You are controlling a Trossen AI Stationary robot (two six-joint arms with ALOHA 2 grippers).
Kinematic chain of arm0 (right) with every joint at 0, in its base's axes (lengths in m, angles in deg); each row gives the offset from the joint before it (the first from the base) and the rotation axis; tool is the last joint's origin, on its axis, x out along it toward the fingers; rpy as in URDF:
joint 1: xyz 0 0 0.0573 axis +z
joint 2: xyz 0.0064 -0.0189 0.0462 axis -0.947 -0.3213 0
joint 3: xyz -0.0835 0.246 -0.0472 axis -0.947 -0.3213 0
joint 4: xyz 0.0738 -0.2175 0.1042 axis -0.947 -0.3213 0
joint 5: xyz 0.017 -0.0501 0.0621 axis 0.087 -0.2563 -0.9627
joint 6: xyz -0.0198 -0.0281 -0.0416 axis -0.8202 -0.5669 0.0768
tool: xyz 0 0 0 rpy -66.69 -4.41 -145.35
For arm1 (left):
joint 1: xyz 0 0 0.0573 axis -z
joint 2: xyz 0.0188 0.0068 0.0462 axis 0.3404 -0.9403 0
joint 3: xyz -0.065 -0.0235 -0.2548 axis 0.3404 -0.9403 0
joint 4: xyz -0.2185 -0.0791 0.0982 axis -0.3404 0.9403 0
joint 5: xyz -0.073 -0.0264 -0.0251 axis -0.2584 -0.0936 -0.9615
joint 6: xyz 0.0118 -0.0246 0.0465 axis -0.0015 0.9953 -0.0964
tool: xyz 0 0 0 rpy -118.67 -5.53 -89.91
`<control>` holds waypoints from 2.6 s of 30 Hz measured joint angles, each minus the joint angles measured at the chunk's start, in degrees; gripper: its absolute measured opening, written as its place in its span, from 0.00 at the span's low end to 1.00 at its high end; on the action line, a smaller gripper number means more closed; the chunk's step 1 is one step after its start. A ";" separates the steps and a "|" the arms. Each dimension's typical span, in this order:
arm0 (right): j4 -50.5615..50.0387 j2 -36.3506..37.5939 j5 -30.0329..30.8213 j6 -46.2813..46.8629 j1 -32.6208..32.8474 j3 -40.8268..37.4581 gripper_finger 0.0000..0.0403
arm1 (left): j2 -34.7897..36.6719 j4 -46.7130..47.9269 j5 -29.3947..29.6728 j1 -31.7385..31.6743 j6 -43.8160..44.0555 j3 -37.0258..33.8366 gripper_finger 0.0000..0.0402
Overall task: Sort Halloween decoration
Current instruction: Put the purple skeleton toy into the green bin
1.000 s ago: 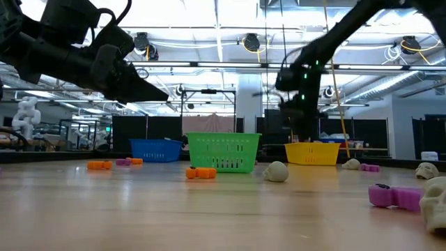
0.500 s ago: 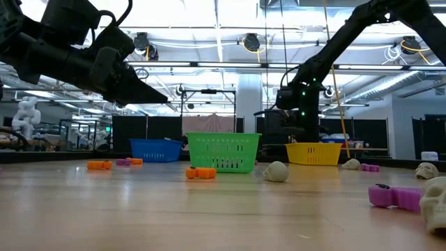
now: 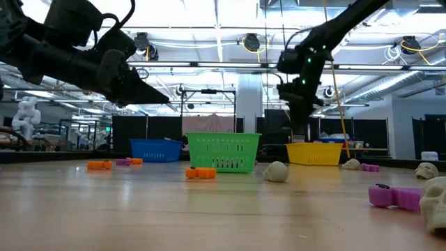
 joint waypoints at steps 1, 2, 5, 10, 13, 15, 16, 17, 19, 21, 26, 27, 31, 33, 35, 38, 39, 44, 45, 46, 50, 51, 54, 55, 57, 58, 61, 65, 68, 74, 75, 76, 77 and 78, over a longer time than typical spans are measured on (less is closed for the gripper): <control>2.63 1.22 -0.07 -0.19 1.01 -1.59 0.23 | 0.00 0.00 0.00 -0.19 0.00 0.00 0.00; 5.47 2.56 -0.19 -0.30 2.00 -3.55 0.19 | 0.00 0.02 0.00 -0.37 0.01 0.00 0.00; 14.99 6.18 -0.98 -0.63 5.26 -10.89 0.07 | 0.00 0.00 0.00 -0.83 0.02 0.00 0.00; 30.63 12.19 -4.94 -1.47 10.35 -23.97 0.03 | 0.00 0.00 0.00 -1.39 0.01 0.07 0.00; 39.81 15.43 -7.13 -2.02 13.28 -30.61 0.02 | 0.00 0.05 -0.40 -1.81 0.00 0.78 0.00; 45.92 17.40 -9.28 -1.77 14.76 -34.29 0.01 | 0.00 0.11 -2.65 -2.30 0.00 1.66 0.00; 48.89 18.34 -10.21 -1.54 15.45 -35.95 0.00 | 0.00 0.11 -3.94 -2.52 0.00 2.07 0.00; 51.43 19.28 -10.98 -1.45 16.06 -37.52 0.00 | 0.00 0.29 -5.15 -2.75 -0.02 2.54 0.00; 56.24 20.77 -12.24 -1.55 17.21 -40.21 0.01 | 0.00 1.42 -6.93 -3.30 -0.40 3.83 0.00; 59.08 22.20 -12.92 -2.15 18.05 -42.26 0.01 | 0.01 4.48 -8.83 -3.96 -0.50 5.82 0.00; 63.30 24.48 -15.59 -4.92 19.25 -47.08 0.00 | 0.02 18.58 -12.59 -4.87 -1.20 12.46 0.00; 65.04 24.52 -16.80 -5.36 19.25 -48.35 0.00 | 0.02 21.76 -12.60 -4.86 -2.05 13.92 0.00; 75.34 24.55 -20.85 -5.66 19.26 -54.35 0.00 | 0.02 33.87 -12.61 -4.99 -4.42 19.89 0.00; 80.81 24.55 -21.54 -5.17 19.25 -57.51 0.00 | 0.02 40.88 -12.59 -5.01 -4.70 23.09 0.00; 85.94 24.55 -22.62 -5.00 19.24 -60.17 0.00 | 0.02 47.64 -12.61 -5.30 -4.98 25.84 0.00; 88.70 24.91 -22.73 -4.78 18.71 -62.28 0.00 | 0.02 56.23 -12.59 -5.84 -4.65 29.11 0.00; 88.78 25.06 -22.71 -4.59 18.53 -62.52 0.00 | 0.02 58.62 -12.59 -5.91 -4.44 29.85 0.00; 88.93 25.11 -22.69 -4.38 18.22 -62.60 0.00 | 0.02 68.08 -13.87 -5.97 -1.04 32.53 0.00; 89.09 25.11 -22.69 -4.37 18.22 -62.60 0.00 | 0.02 70.06 -14.77 -5.92 -0.06 32.85 0.00; 89.09 25.11 -22.67 -4.38 18.22 -62.60 0.00 | 0.02 71.92 -15.76 -5.77 1.04 33.16 0.00; 89.09 25.11 -22.60 -4.25 18.22 -62.60 0.00 | 0.02 78.65 -17.79 -4.34 4.30 34.34 0.00; 89.09 25.11 -22.58 -3.84 18.22 -62.60 0.00 | 0.02 79.95 -17.98 -3.78 4.65 34.38 0.00; 89.09 25.11 -22.58 -2.88 18.22 -62.60 0.00 | 0.02 82.84 -18.14 -1.76 6.03 34.38 0.00; 89.09 25.11 -22.56 -2.88 18.22 -62.60 0.00 | 0.02 83.61 -18.14 -1.06 6.05 34.38 0.00; 89.09 25.11 -22.56 -2.88 18.22 -62.60 0.00 | 0.02 84.72 -18.14 0.27 6.05 34.38 0.01; 89.07 25.11 -22.54 -2.87 18.22 -62.60 0.00 | 0.02 85.24 -18.14 0.80 6.08 34.38 0.03; 89.07 25.11 -22.53 -2.85 18.22 -62.60 0.00 | 0.02 87.03 -18.14 1.89 6.87 34.38 0.09; 89.07 25.11 -22.53 -2.85 18.22 -62.60 0.00 | -1.09 87.75 -18.14 2.11 10.40 34.38 0.20; 89.05 25.11 -22.46 -2.85 18.22 -62.60 0.00 | -3.08 87.84 -18.06 2.11 12.01 34.36 0.29; 89.01 25.11 -22.34 -2.83 18.22 -62.60 0.00 | -8.74 87.76 -13.56 2.03 12.07 34.36 0.40; 89.01 25.11 -22.33 -2.83 18.22 -62.60 0.00 | -9.50 87.72 -12.93 2.01 12.05 34.36 0.41; 89.00 25.11 -22.32 -2.83 18.22 -62.60 0.00 | -10.23 87.71 -12.27 2.01 12.04 34.36 0.41; 88.98 25.11 -22.32 -2.83 18.22 -62.60 0.00 | -10.85 87.73 -11.52 1.97 11.99 34.36 0.41; 88.98 25.11 -22.32 -2.83 18.22 -62.60 0.00 | -11.41 87.77 -10.42 1.86 11.75 34.36 0.41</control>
